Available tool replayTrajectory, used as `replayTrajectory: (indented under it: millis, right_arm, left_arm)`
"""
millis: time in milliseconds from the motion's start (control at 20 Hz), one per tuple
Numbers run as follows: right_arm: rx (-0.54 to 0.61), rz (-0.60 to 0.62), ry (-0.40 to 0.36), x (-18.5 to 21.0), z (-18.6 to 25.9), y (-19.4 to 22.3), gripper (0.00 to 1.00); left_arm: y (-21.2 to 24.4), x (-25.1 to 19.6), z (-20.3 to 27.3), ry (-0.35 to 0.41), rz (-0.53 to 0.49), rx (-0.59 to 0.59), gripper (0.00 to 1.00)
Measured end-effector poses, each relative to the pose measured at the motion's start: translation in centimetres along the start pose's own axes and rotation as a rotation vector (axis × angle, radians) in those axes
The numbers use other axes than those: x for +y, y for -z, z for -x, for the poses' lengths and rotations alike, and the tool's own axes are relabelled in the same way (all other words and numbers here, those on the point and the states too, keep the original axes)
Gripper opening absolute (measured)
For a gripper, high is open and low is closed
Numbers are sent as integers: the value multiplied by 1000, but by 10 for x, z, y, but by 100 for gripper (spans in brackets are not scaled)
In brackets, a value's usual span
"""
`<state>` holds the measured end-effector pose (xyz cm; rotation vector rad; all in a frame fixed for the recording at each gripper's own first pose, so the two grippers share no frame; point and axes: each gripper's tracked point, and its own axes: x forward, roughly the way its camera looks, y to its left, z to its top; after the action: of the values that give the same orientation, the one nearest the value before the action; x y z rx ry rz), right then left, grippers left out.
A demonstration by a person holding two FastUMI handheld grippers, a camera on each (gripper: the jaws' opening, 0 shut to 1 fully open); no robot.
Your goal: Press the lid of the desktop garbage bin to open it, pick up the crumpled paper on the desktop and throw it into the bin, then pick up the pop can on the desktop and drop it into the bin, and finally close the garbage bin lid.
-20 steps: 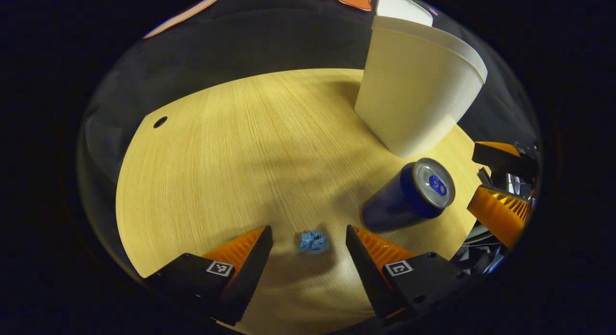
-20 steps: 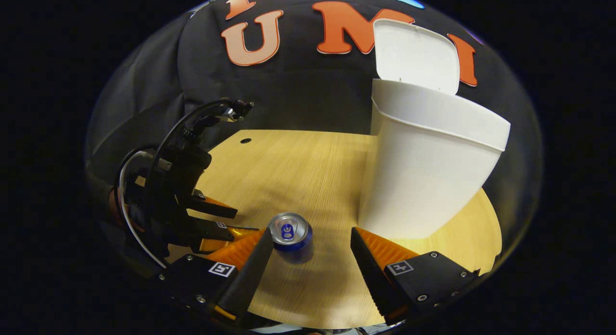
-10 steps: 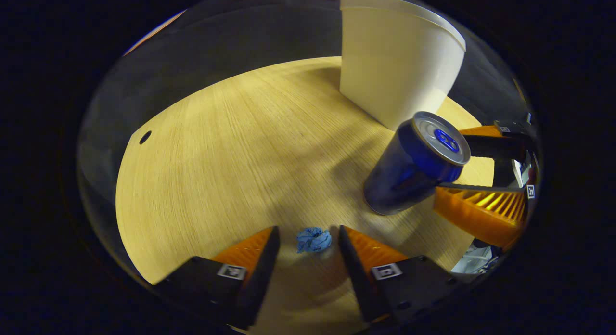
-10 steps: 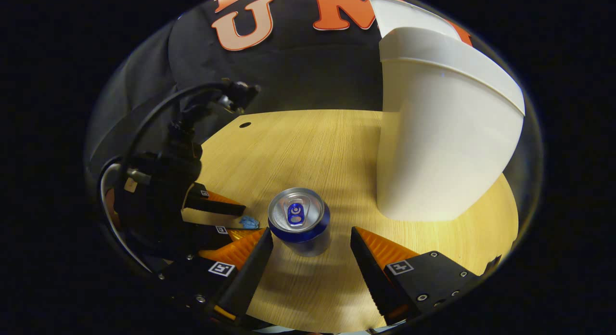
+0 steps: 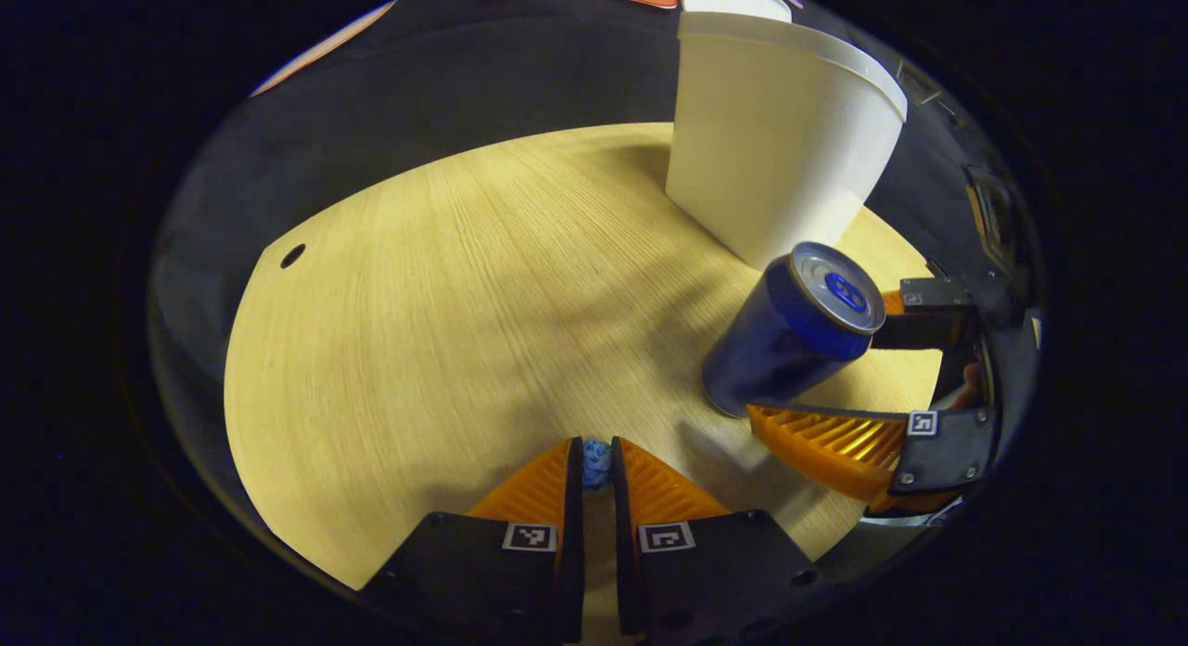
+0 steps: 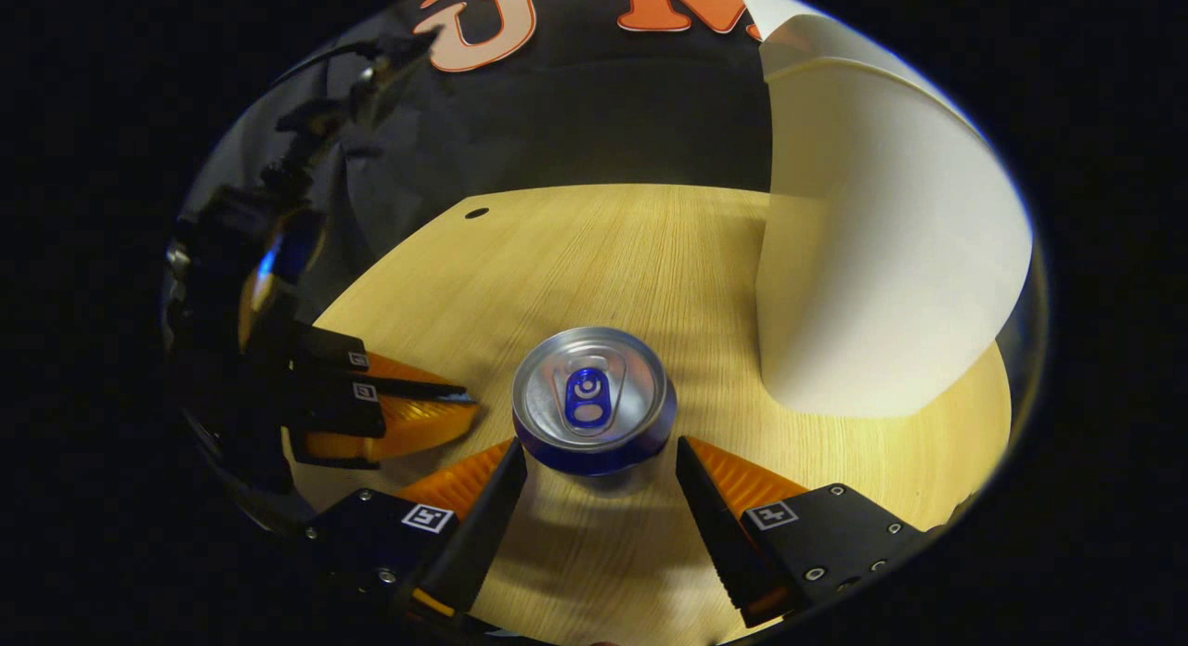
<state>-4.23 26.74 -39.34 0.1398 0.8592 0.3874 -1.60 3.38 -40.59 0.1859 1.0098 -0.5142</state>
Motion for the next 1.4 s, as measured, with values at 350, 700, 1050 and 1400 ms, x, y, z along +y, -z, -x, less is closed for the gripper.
replayTrajectory:
  millis: [350,700,1050,1400]
  right_arm:
    - [8,-8,-16,-2,-12,-4,94]
    - [-4,6,-26,-3,2,-22,82]
    - [-43,54,-49,0,22,-47,82]
    - [-88,103,-64,-24,55,-66,82]
  left_arm:
    - [-20,17,36,-42,65,-66,15]
    - [-39,30,56,-71,101,-124,18]
    - [-85,41,80,-118,85,-238,18]
    - [-150,36,106,-159,72,-389,18]
